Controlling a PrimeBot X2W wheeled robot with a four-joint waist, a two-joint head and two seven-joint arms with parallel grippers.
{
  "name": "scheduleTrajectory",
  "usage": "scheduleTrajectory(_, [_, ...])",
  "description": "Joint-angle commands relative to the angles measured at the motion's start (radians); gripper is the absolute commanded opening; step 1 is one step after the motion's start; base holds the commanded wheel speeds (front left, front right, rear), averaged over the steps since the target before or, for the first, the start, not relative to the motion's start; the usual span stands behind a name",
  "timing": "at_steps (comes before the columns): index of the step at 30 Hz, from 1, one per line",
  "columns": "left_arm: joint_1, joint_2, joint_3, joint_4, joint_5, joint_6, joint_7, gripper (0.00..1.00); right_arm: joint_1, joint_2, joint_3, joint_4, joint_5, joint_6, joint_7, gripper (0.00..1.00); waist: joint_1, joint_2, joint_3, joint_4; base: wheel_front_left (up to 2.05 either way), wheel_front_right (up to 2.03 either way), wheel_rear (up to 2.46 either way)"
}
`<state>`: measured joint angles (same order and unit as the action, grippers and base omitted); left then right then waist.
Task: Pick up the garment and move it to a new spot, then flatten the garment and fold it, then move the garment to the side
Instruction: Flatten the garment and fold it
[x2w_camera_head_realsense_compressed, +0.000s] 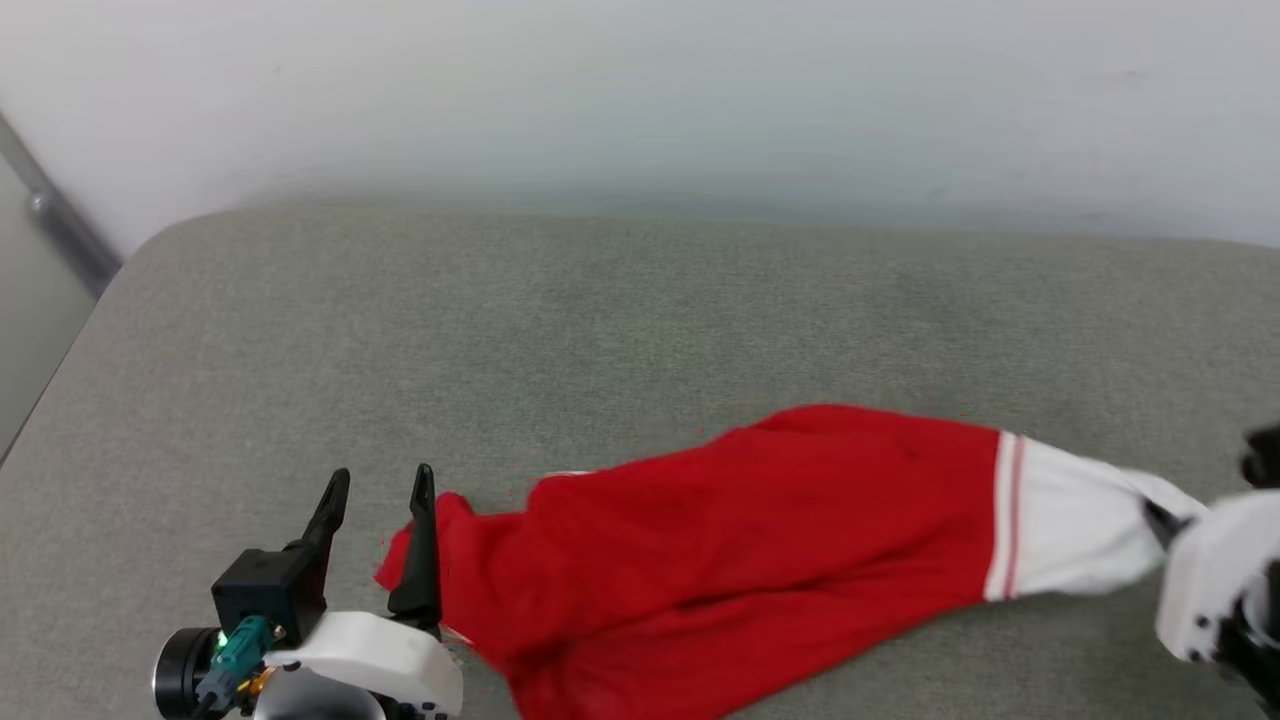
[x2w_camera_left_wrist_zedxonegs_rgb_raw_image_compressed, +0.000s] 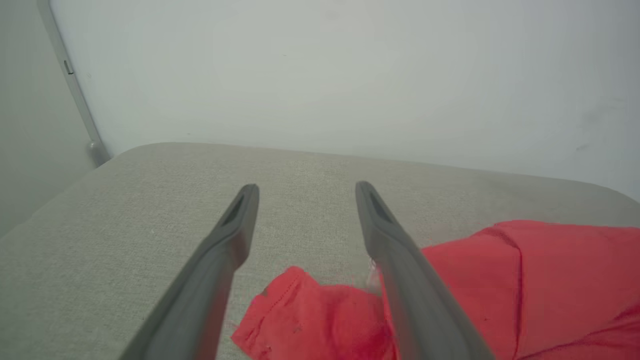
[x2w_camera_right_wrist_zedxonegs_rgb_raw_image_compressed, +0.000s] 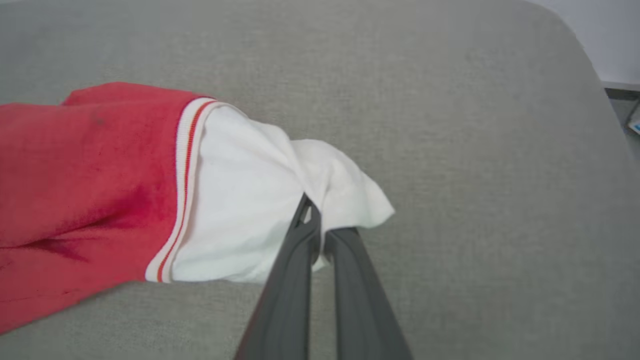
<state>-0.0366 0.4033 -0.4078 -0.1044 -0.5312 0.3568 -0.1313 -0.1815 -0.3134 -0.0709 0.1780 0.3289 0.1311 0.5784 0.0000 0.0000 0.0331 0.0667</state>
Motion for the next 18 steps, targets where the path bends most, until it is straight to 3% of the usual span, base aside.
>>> scheduleTrajectory(1, [0.014,0.007,0.003,-0.005,-0.001,0.004,0.001,1.0,0.039,0.01,-0.036,-0.014,-0.01,-0.001,0.008,0.0,0.0,0.0,-0.007,-0.011,0.0,0.0,0.0])
scheduleTrajectory(5, [0.022,0.009,0.004,-0.011,-0.009,0.007,0.005,1.0,0.169,0.068,-0.175,-0.02,-0.047,-0.001,0.066,0.0,0.0,0.0,-0.01,-0.02,0.0,0.0,0.0])
scheduleTrajectory(9, [0.023,0.012,0.002,-0.011,-0.011,0.007,0.01,1.0,0.274,0.122,-0.24,0.076,-0.058,-0.001,0.093,0.0,0.0,0.0,-0.011,-0.021,0.0,0.0,0.0])
scheduleTrajectory(10, [0.023,0.013,0.003,-0.01,-0.012,0.007,0.012,1.0,0.288,0.136,-0.245,0.105,-0.059,-0.001,0.09,0.11,0.0,0.0,-0.012,-0.021,0.0,0.0,0.0])
scheduleTrajectory(11, [0.024,0.013,0.003,-0.008,-0.013,0.008,0.013,1.0,0.298,0.15,-0.245,0.134,-0.061,-0.001,0.079,0.45,0.0,0.0,-0.013,-0.022,0.0,0.0,0.0])
scheduleTrajectory(12, [0.025,0.015,0.003,-0.007,-0.014,0.009,0.014,1.0,0.3,0.166,-0.247,0.157,-0.055,-0.001,0.053,1.0,0.0,0.0,-0.014,-0.022,0.0,0.0,0.0])
scheduleTrajectory(18, [0.04,0.024,0.013,-0.004,-0.021,0.02,0.021,1.0,0.244,0.181,-0.245,0.148,-0.028,-0.001,-0.199,1.0,0.0,0.0,-0.032,-0.031,0.0,0.0,0.0])
